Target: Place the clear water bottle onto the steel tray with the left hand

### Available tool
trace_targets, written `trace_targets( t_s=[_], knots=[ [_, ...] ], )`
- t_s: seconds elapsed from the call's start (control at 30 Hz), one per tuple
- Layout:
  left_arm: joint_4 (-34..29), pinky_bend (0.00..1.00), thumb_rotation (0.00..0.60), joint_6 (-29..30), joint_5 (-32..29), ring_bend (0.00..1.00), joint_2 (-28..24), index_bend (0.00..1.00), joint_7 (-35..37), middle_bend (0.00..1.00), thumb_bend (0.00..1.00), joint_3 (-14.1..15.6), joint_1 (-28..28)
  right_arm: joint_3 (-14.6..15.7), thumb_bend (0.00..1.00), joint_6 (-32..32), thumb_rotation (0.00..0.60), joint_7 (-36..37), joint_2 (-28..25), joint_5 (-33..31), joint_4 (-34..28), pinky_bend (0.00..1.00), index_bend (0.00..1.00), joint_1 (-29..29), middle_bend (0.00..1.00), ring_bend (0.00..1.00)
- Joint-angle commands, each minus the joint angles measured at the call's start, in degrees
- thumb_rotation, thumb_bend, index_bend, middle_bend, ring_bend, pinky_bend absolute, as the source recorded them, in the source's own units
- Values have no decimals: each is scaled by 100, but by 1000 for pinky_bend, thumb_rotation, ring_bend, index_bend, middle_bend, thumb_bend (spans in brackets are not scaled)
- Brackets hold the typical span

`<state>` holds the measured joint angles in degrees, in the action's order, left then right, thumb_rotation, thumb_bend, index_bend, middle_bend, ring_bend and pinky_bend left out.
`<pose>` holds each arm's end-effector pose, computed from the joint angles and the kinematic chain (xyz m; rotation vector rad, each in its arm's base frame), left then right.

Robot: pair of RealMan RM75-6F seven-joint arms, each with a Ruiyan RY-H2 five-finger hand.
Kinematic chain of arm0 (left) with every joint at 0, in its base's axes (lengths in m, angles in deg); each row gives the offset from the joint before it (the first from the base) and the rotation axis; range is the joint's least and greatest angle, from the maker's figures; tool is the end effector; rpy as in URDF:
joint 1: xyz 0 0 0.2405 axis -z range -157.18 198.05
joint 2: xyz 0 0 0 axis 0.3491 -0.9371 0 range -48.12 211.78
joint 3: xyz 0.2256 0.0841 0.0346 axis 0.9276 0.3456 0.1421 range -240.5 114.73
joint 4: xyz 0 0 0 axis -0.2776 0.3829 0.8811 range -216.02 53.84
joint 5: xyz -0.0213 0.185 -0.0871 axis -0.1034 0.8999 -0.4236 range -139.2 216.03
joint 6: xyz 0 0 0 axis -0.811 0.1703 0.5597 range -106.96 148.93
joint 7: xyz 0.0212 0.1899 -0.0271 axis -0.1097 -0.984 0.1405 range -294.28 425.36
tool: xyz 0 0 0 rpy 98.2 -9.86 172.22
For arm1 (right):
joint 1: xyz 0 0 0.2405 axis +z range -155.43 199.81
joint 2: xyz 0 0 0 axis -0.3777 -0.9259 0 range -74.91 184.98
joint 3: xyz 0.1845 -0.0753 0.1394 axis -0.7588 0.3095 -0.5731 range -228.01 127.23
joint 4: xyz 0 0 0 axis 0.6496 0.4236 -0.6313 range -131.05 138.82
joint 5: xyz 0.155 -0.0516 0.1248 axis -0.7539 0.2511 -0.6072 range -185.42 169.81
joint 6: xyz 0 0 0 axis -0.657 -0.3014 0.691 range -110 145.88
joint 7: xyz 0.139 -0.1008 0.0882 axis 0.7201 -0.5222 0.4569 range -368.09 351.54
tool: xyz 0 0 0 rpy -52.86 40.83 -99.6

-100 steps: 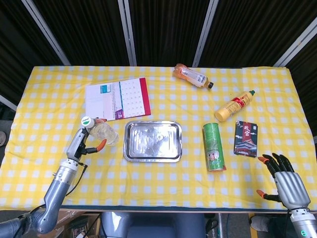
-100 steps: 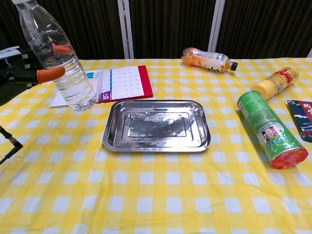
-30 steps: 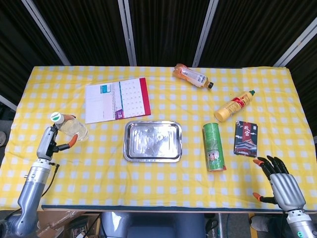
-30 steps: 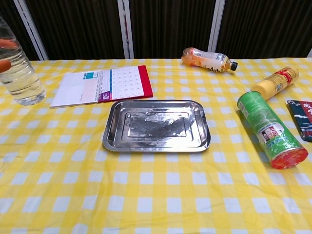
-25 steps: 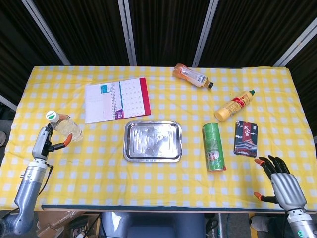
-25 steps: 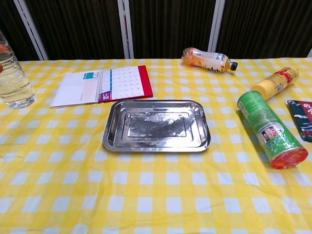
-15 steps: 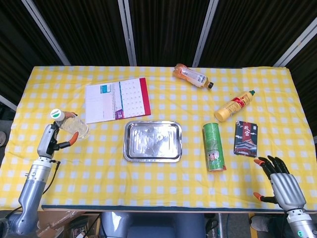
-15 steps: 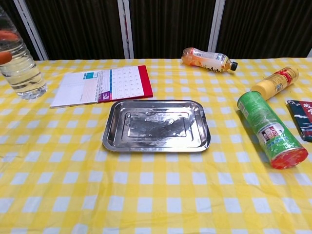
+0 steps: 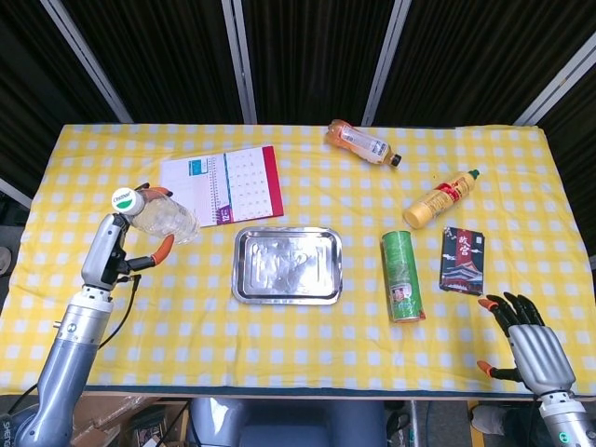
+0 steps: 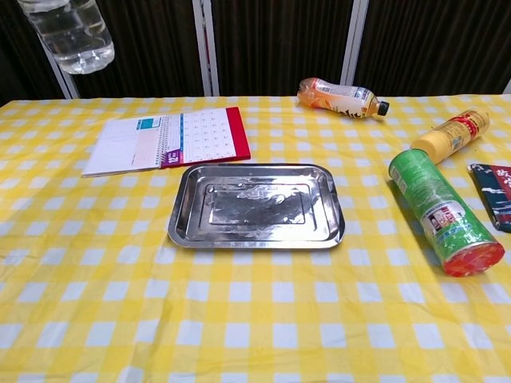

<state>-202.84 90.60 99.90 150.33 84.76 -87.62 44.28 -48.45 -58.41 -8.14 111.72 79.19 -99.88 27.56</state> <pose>-0.1042 0.3309 0.1313 -1.0394 -1.6828 -1.7401 -0.2819 -0.2062 0.1355 1.5134 -1.1229 0.8179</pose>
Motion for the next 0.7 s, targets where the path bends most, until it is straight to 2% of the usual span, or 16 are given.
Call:
trace_targets(
  t_s=[0.03, 0.2, 0.37, 0.53, 0.7],
  knots=[
    [-14, 0, 600, 101, -243, 0, -82, 534, -53, 209, 657, -45, 16, 3, 157, -3, 600, 6, -7, 0, -2, 19, 186, -4, 149, 42],
    [529, 0, 600, -82, -319, 0, 16, 535, 330, 210, 658, 155, -90, 7, 158, 18, 600, 5, -6, -10, -2, 19, 187, 1, 149, 42],
    [1437, 0, 600, -350, -109, 0, 243, 536, 1073, 209, 659, 558, -347, 11, 158, 24, 600, -19, 0, -1, -17, 19, 187, 6, 149, 42],
    [2339, 0, 600, -665, -73, 0, 568, 538, 1577, 210, 666, 705, -364, 19, 158, 41, 600, -51, 6, -2, -35, 19, 188, 10, 149, 42],
    [2634, 0, 600, -740, 80, 0, 727, 541, 1769, 211, 668, 710, -337, 21, 158, 69, 600, -82, 20, -21, -40, 19, 188, 20, 149, 42]
  ],
)
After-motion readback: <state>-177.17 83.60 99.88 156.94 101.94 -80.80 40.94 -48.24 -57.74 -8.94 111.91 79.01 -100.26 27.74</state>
